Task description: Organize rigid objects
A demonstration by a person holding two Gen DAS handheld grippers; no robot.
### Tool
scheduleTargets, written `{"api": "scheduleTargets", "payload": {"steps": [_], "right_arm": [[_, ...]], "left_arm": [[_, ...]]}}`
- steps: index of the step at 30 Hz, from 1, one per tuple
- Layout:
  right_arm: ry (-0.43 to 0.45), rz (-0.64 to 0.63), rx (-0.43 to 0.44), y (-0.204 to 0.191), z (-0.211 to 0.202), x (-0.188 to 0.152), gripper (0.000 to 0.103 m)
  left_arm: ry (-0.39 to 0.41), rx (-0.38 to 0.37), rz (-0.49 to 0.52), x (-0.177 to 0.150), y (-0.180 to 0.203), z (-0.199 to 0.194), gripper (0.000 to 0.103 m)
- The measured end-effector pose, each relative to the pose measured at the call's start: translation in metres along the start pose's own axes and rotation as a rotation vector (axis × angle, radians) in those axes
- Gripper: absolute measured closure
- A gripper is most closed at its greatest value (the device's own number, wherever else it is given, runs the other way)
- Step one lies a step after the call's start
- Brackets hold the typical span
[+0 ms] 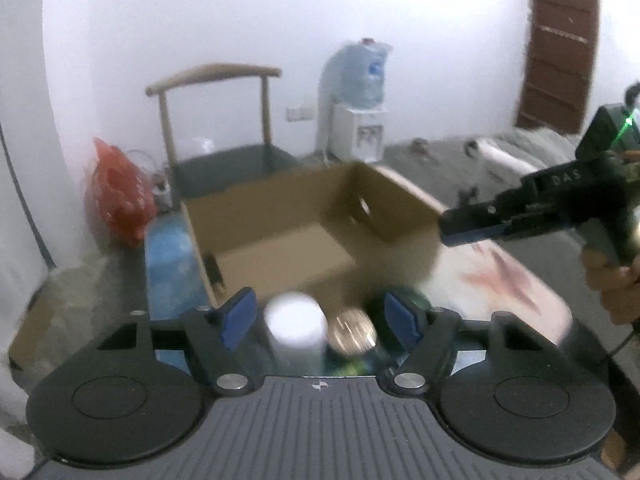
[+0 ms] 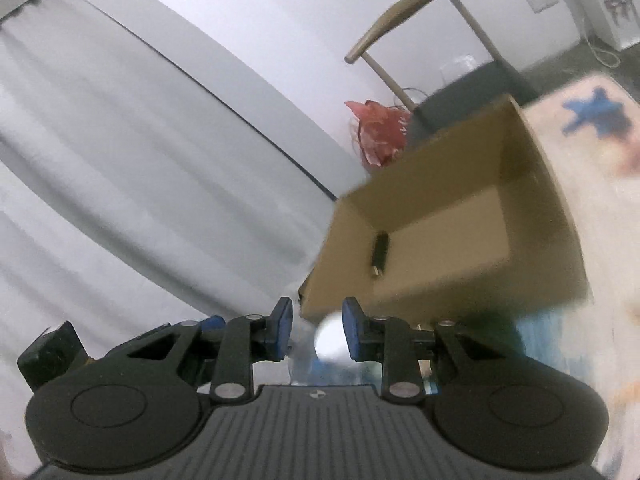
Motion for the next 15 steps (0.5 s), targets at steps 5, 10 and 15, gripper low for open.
{"api": "scheduleTargets", "payload": {"steps": [5,10,15], "right_arm": [[-0.016,0.012,-0.074,0.033,0.009,-0.054,0.073],[-0.047,-0.057,-0.196,0.052,0.034,-0.07,0.073],[-0.068,-0.152,-0.238,0.048,0.045,-0.071,0.073]], "left_arm": [[-0.032,-0.029,0.061,-0.037,0.038,0.016,0.032],[-0.118,-0.127,0.104,-0.059,0.074,0.048,0.034],[-0.17,-0.059,0.194,-0.076,0.098,0.073,0.037]]}}
Point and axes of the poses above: each gripper's, at about its wrist camera, not at the fingertips, and z roughly the way its jaws point, y to its right, x to its top, the point moved 2 cm from there along z, roughly the way its jaws point, and after that the axes turned 11 degrees about z, right-handed, at the moved point
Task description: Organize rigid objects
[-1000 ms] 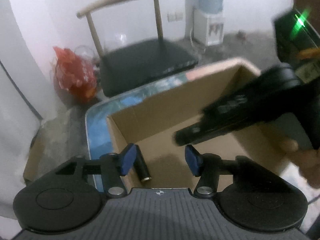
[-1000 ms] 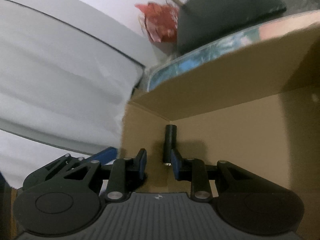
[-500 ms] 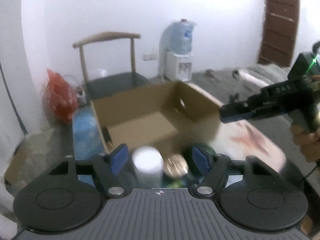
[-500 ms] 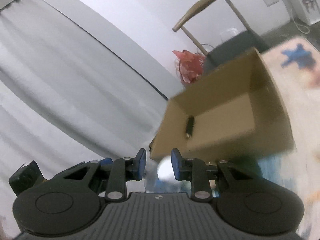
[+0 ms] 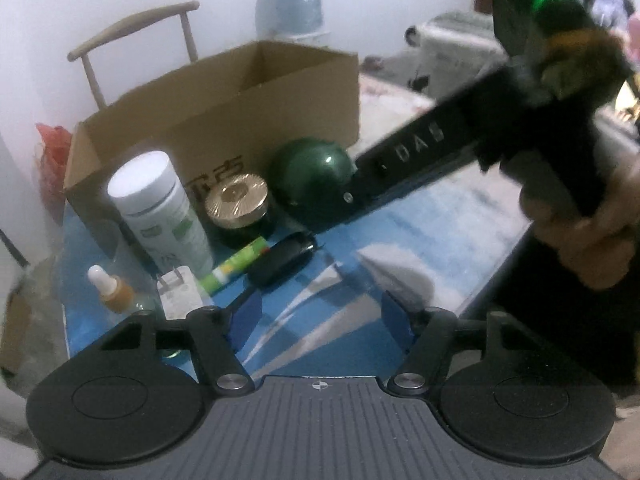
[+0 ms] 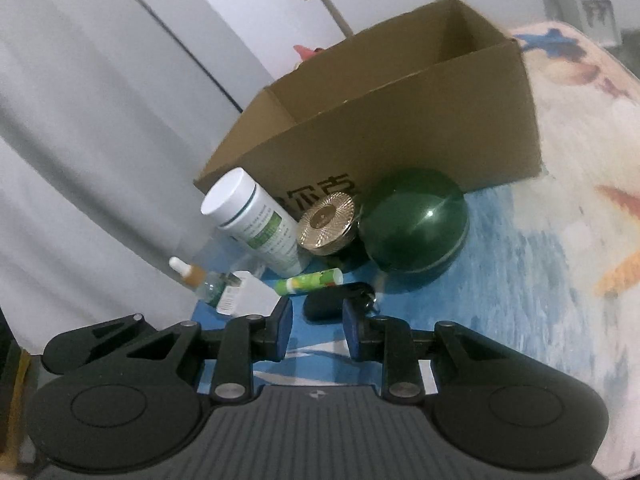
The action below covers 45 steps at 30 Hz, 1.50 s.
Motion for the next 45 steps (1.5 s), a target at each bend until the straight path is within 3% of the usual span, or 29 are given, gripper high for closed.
{"api": "scheduleTargets", "payload": {"steps": [12,24,29,36,40,45], "right_arm": [[-0.072,-0.261,-0.106,-0.014,0.058,-0.001,0.074],[-0.199,-0.226,-0.059,-0.011,0.056,-0.016,0.074],[-0.18,-0.162,-0.087,0.003,0.039,-0.019,0.074],[-0.07,-0.055,-0.196,0.029,0.007,-0.014,0.074],[-0.003,-0.086,-0.138,0.015,-0.003,-0.007,0.074],[-0.034,-0.188,-0.088,-0.018,0.025,0.0,0.074]], "left_arm": [[-0.044,-0.005,0.015,-0.007,0.006,0.024,0.039],[-0.057,-0.037,-0.012,-0.013,0.0,0.032,0.04],[-0.02,-0.069,0.038,-0.004,0.013,0.035,0.04],[0.034,-0.136,0.073,0.008,0.031,0.042,0.04],[0.045,-0.098,0.049,0.0,0.025,0.028,0.04],[0.022,-0.05,-0.014,-0.013,0.01,0.017,0.04]]}}
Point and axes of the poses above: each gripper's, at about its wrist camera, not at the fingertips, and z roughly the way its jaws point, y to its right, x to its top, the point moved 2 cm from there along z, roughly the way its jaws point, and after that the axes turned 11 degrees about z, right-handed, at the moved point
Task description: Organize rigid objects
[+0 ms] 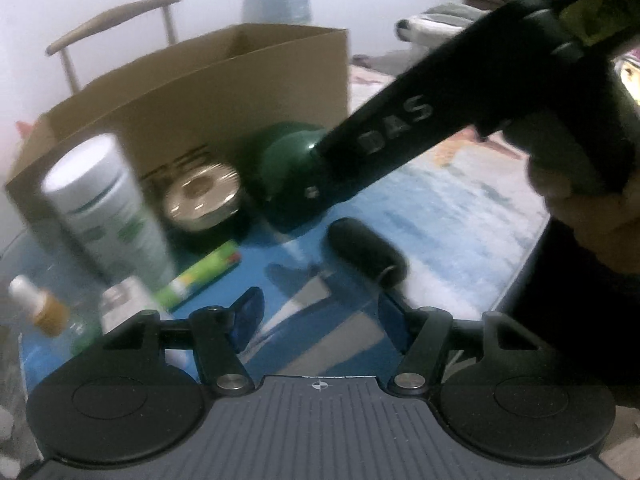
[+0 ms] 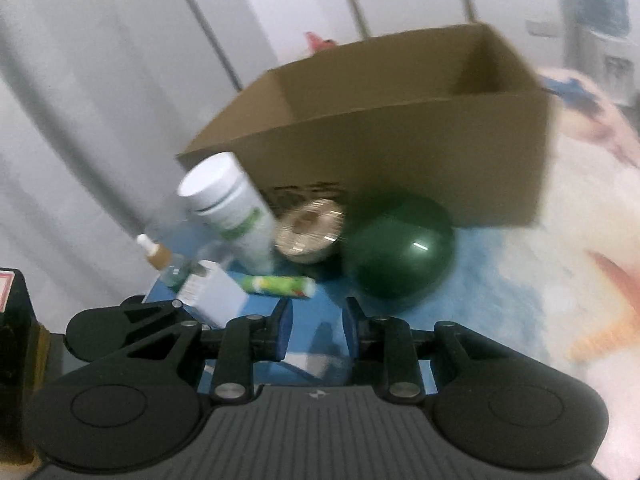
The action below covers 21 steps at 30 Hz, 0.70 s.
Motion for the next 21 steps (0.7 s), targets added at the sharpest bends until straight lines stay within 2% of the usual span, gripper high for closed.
{"api": "scheduleTargets", "payload": {"steps": [7,11,16,21], "right_arm": [[-0.041,-0.159,0.03,-0.033,0.041,0.01,0.074],[-0.076,-0.145,0.022,-0.031,0.058,0.014,0.075],[-0.123,-0.094,0.037,-0.026,0.05,0.011,0.074],[-0.095,-0.112,0.031,-0.03,0.048,0.017,0.074]], "left_arm": [[-0.042,0.006,-0.026,-0.005,-0.007,0.004,0.04],[-0.039,-0.002,-0.033,-0.007,-0.007,0.002,0.04],[-0.038,-0.01,-0.037,-0.008,-0.005,-0.001,0.039],[-0.037,-0.016,-0.038,-0.009,-0.001,-0.005,0.039]]}}
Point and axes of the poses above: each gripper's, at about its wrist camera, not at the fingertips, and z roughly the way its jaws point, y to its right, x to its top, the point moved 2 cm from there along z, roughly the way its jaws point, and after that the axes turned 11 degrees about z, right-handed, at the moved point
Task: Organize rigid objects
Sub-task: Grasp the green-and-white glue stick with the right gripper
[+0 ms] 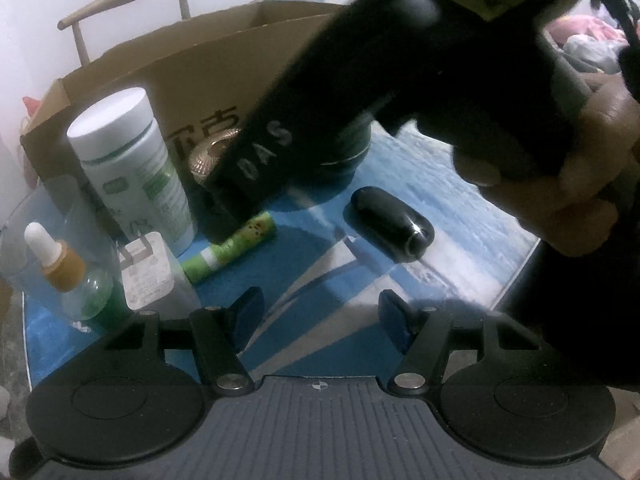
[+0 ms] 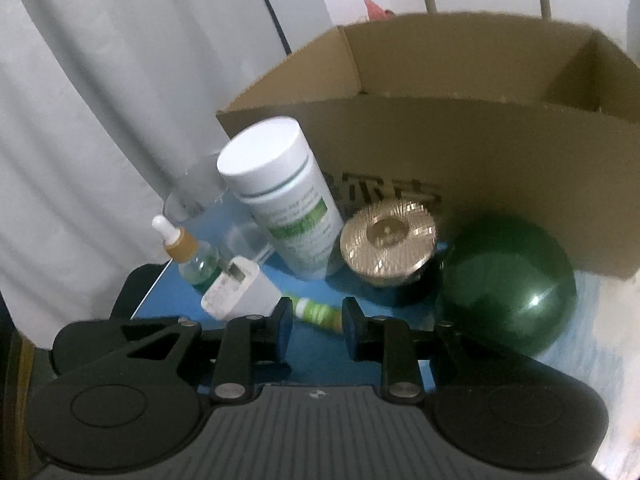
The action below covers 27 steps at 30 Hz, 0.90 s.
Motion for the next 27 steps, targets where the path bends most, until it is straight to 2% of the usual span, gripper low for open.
{"api": "scheduleTargets", "payload": {"steps": [5,10,17,27], "right_arm": [[-0.023,0.01,-0.016,0.004,0.01,0.0,0.074],[-0.042,0.068,-0.018,0.016,-0.001,-0.012,0.074],[-0.068,0.167,0.035,0.028,-0.016,-0.024,0.074],[-0.098,0.213,0.079,0.025,-0.02,-0.038,0.074]], "left_arm": [[-0.004,-0.004,-0.013,0.0,0.003,-0.002,0.038],[-0.003,-0.003,-0.021,0.001,0.008,-0.004,0.038],[-0.006,0.001,-0.019,0.003,0.017,-0.008,0.038],[-0.012,-0.008,-0.036,0.003,0.021,-0.013,0.037]]}}
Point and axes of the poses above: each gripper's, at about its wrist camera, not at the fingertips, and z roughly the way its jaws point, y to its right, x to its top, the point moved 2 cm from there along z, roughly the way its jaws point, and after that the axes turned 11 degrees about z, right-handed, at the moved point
